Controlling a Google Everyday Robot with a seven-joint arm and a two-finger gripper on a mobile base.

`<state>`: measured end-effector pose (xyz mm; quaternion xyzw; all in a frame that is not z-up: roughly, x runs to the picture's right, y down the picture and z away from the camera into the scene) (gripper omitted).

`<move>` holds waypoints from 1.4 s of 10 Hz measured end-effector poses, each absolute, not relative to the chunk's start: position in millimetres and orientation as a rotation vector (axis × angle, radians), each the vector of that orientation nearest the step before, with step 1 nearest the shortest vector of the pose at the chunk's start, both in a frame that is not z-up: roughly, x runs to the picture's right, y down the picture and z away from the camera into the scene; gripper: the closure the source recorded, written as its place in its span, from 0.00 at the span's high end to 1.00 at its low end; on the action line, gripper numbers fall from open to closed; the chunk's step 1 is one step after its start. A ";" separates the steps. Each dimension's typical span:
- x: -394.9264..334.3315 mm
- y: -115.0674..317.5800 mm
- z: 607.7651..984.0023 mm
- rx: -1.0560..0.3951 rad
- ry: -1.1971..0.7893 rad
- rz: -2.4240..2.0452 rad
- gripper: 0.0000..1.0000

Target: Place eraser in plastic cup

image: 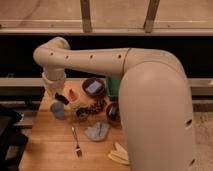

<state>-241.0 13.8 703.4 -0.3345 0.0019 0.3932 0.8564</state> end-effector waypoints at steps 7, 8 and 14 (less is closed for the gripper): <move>-291.7 12.2 704.7 -0.743 -0.061 0.724 0.00; -297.1 16.9 705.7 -0.753 -0.058 0.711 0.00; -293.5 38.8 718.9 -0.802 -0.012 0.716 0.00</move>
